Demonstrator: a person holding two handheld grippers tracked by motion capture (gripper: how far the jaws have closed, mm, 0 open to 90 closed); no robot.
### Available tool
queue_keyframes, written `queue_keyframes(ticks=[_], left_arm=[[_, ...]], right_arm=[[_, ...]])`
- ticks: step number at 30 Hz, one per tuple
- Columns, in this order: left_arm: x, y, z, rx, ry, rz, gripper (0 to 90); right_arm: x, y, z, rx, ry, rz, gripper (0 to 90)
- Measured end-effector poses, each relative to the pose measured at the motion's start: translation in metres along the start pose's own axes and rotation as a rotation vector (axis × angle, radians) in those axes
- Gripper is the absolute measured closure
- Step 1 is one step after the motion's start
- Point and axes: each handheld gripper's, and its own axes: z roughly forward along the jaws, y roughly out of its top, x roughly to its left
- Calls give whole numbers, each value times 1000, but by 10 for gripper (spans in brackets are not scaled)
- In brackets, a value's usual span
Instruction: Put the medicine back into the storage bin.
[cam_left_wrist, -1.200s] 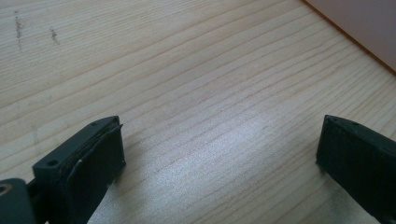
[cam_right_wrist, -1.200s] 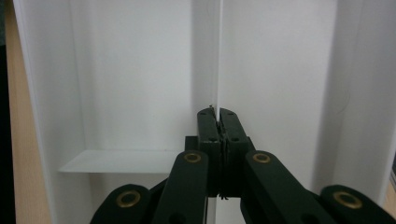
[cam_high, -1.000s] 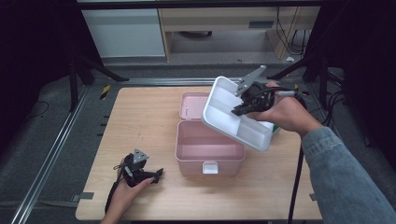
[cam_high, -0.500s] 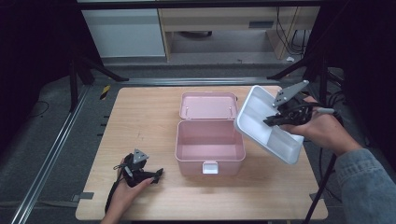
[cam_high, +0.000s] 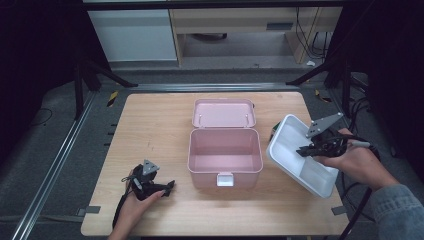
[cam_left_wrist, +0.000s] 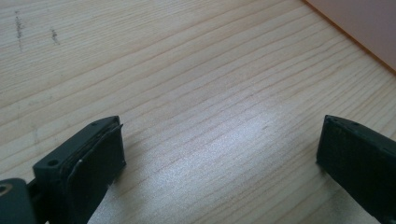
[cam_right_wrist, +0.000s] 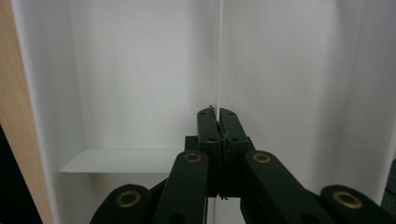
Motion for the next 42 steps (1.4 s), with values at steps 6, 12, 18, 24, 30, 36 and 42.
queue_keyframes(ticks=[6,12,18,24,30,36,42], left_arm=[[0,0,0,1,1,0,2],[0,0,0,0,1,0,1],[0,0,0,0,1,0,0],[0,0,0,0,1,0,0],[0,0,0,0,1,-1,0],[0,0,0,0,1,-1,0],[0,0,0,0,1,-1,0]], right_arm=[[6,-22,13,16,15,22,900],[10,-38,24,32,33,35,900],[11,-47,35,65,42,40,900],[13,-50,45,95,59,37,900],[16,-52,59,127,80,28,900],[20,-52,72,157,103,25,900],[21,-49,86,208,111,-3,899]])
